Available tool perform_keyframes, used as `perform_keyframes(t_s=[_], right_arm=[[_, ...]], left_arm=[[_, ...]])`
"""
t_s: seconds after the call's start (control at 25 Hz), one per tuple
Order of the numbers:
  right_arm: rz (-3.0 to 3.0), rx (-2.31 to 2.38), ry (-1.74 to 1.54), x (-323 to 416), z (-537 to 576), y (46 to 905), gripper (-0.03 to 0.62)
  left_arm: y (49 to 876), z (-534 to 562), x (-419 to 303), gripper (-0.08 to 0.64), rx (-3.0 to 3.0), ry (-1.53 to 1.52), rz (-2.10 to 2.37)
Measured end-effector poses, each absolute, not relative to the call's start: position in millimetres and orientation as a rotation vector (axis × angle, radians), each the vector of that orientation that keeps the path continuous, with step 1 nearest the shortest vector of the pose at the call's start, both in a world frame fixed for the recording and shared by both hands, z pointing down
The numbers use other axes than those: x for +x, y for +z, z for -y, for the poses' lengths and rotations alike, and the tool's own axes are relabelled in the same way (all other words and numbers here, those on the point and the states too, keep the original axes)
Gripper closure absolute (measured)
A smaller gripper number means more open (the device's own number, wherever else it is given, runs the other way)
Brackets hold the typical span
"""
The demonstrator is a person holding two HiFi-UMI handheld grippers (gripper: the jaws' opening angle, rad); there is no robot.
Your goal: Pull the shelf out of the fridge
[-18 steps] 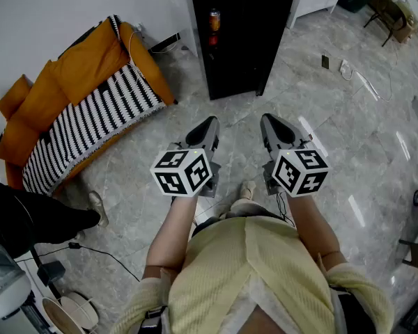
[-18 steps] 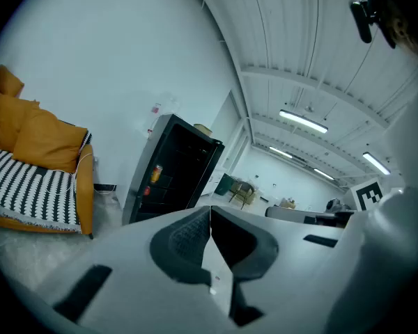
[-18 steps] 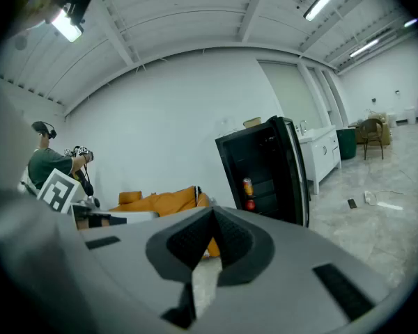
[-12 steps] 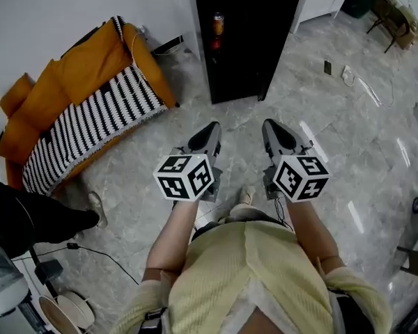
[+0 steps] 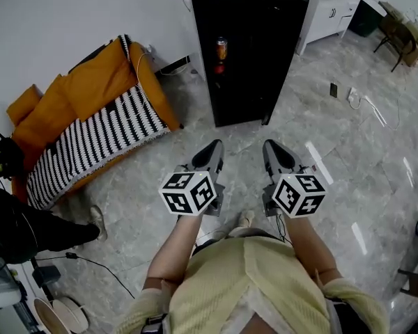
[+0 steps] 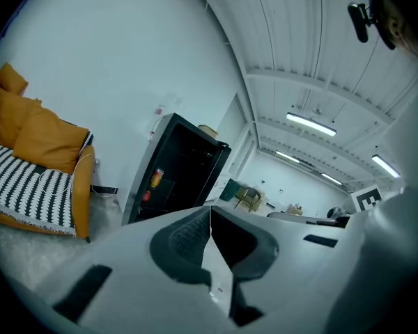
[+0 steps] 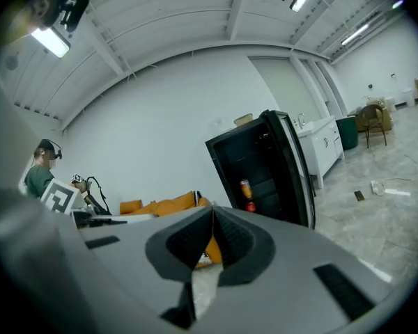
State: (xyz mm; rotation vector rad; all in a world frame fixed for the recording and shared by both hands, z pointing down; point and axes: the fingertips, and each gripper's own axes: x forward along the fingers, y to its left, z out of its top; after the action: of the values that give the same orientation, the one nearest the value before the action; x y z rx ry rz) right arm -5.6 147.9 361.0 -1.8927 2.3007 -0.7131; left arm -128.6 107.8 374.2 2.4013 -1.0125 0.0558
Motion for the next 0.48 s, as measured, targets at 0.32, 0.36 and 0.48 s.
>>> perform_keyframes(t_s=[0.32, 0.36, 0.48], right_arm=[[-2.327, -1.868, -0.735, 25, -122, 362, 0.563], [-2.33, -1.869, -0.733, 28, -119, 362, 0.561], [-2.335, -1.853, -0.747, 33, -115, 365, 0.562]], left_arm=[[370, -81, -98, 0.534, 2.382, 0.037, 1.071], [370, -79, -94, 0.534, 2.38, 0.033, 1.075], [372, -76, -85, 0.534, 2.373, 0.029, 1.074]])
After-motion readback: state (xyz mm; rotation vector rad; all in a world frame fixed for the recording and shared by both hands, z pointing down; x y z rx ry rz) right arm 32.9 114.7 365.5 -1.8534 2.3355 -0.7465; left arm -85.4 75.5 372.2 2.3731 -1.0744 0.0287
